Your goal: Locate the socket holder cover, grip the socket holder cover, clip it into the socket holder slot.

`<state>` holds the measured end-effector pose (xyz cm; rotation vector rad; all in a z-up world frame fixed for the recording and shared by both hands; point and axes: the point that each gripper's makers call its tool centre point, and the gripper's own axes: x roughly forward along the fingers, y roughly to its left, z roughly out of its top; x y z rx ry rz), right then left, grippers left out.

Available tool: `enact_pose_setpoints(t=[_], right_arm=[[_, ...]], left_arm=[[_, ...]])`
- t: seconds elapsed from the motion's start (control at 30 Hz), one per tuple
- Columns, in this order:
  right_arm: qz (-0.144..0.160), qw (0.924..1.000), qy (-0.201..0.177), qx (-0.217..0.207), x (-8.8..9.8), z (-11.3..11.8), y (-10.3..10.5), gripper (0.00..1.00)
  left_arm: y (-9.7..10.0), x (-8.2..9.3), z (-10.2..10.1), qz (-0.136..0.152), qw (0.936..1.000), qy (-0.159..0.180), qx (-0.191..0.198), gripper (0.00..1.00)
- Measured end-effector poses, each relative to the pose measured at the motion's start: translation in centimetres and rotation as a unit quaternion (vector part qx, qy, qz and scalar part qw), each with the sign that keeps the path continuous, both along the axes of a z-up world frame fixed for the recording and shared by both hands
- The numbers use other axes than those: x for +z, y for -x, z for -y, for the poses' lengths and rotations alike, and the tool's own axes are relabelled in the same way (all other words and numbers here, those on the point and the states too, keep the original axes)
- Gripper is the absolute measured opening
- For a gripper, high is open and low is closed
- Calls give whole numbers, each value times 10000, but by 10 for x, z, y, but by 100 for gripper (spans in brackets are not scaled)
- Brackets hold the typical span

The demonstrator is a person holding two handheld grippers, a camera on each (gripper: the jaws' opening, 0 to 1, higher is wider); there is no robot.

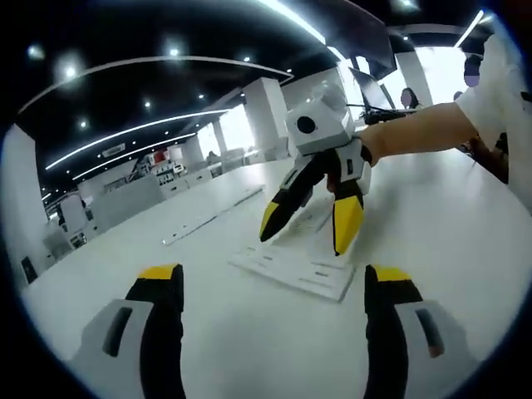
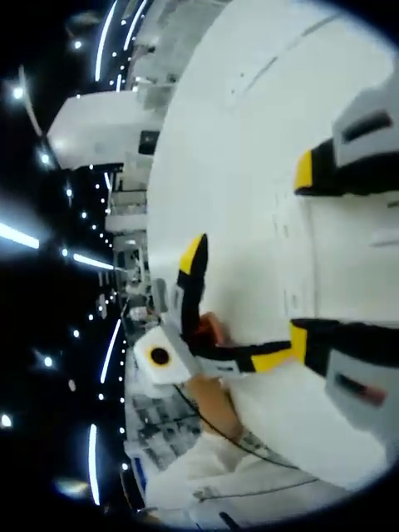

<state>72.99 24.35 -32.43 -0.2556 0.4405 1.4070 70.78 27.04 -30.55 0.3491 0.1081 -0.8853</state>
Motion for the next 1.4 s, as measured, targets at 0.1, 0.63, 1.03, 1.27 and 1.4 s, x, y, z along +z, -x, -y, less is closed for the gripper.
enact_pose_setpoints(t=[0.1, 0.63, 1.03, 1.27, 1.4], right_arm=[[24, 10000, 20, 47, -2, -1, 1, 59], [101, 9998, 123, 108, -5, 1, 1, 58], [313, 9989, 319, 151, -8, 3, -1, 57], [363, 9993, 99, -21, 2, 2, -7, 55], [420, 9991, 74, -47, 4, 6, -4, 55]], left_arm=[[0, -1, 0, -23, 10000, -6, 18, 89], [-4, -5, -1, -136, 9999, -8, 1, 89], [-4, -4, -2, -98, 9999, -6, 30, 88], [-5, -3, -3, -63, 10000, -26, 64, 87], [-5, -4, -3, -70, 9999, -40, 67, 86]])
